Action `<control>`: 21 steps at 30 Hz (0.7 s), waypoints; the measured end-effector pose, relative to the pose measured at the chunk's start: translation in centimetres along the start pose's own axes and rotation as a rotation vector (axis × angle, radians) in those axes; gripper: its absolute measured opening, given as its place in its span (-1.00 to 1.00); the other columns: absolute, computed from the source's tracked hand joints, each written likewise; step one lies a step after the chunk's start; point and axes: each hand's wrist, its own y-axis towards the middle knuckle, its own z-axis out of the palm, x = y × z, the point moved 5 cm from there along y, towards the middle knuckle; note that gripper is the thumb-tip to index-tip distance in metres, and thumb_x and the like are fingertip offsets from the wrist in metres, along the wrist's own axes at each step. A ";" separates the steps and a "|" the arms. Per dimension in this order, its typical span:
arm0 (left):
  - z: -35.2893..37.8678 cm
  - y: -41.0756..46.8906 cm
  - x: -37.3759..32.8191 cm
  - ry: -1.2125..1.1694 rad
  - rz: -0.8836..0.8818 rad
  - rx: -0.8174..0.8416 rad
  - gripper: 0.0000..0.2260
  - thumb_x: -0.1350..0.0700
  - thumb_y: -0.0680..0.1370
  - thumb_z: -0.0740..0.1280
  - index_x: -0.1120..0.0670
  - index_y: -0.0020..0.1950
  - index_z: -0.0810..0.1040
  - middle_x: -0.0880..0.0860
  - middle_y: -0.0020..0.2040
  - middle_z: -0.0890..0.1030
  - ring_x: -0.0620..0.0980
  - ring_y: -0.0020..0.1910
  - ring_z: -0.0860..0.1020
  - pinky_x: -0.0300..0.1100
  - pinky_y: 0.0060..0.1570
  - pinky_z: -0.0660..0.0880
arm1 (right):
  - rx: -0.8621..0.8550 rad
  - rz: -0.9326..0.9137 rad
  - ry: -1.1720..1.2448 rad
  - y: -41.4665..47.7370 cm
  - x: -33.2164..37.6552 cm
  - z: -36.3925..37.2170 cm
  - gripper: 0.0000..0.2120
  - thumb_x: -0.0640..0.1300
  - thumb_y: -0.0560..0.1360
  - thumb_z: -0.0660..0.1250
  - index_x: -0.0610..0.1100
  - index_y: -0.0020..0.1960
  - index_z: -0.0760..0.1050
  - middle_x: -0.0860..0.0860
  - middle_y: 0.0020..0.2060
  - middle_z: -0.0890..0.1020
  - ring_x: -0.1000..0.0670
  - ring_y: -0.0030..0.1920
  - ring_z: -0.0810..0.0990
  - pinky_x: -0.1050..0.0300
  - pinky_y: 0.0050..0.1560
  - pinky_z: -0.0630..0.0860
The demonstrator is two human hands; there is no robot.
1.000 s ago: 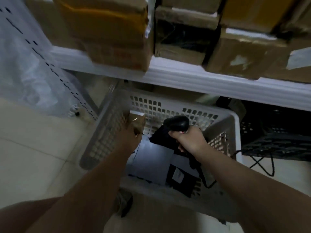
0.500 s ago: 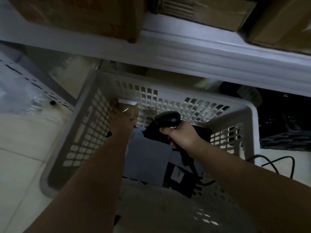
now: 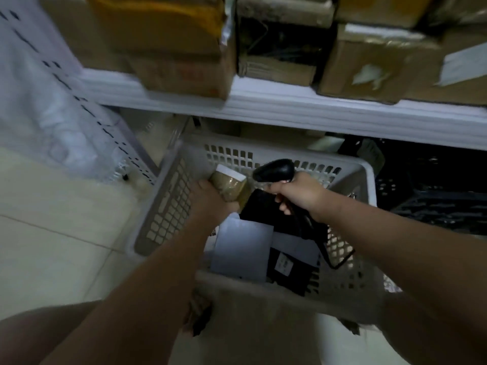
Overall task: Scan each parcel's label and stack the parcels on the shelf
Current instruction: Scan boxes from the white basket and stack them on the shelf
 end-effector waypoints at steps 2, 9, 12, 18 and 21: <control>-2.0 -1.9 -1.1 -0.056 0.159 0.045 -0.18 -0.02 0.26 0.55 0.25 0.38 0.28 0.24 0.29 0.39 0.20 0.30 0.39 0.09 0.29 0.37 | -0.023 -0.062 -0.009 -2.6 1.1 -0.7 -0.91 -0.16 0.47 0.44 -0.13 -0.09 0.54 -0.07 -0.29 0.56 0.02 -0.37 0.52 0.19 -0.42 0.50; -9.4 -6.7 -5.4 -0.104 0.503 0.171 -0.15 -0.02 0.16 0.51 0.04 0.39 0.27 0.10 0.21 0.37 0.00 0.14 0.42 -0.01 0.16 0.48 | -0.098 -0.197 0.194 -9.8 3.6 -3.4 -0.89 -0.12 0.48 0.45 -0.05 -0.03 0.55 0.00 -0.19 0.59 0.00 -0.15 0.57 -0.04 -0.02 0.56; -10.9 -8.1 -5.9 -0.370 0.497 0.238 -0.17 0.05 0.19 0.57 -0.11 0.34 0.19 0.10 0.25 0.41 0.01 0.18 0.53 0.00 0.13 0.55 | -0.042 -0.161 0.353 -10.2 2.9 -3.5 -0.80 -0.08 0.47 0.46 -0.10 0.06 0.59 -0.06 -0.03 0.64 -0.06 -0.05 0.60 -0.02 -0.10 0.60; -9.6 -10.1 -7.3 -0.679 0.446 0.372 -0.14 0.46 0.36 0.46 -0.06 0.42 0.06 -0.09 0.24 0.40 -0.12 0.12 0.58 -0.29 -0.06 0.57 | -0.059 -0.284 0.543 -9.8 2.7 -1.7 -0.74 -0.28 0.45 0.45 -0.17 0.13 0.58 -0.04 -0.11 0.71 -0.03 -0.06 0.67 0.08 -0.11 0.62; -8.8 -10.1 -7.6 -0.705 0.305 0.489 -0.22 0.20 0.44 0.48 -0.10 0.44 0.03 0.01 0.27 0.44 -0.01 0.20 0.52 -0.17 0.04 0.57 | -0.211 -0.422 0.394 -9.1 2.7 -2.4 -0.64 -0.37 0.39 0.48 -0.23 0.15 0.53 -0.03 -0.09 0.68 0.08 -0.09 0.66 0.25 -0.09 0.56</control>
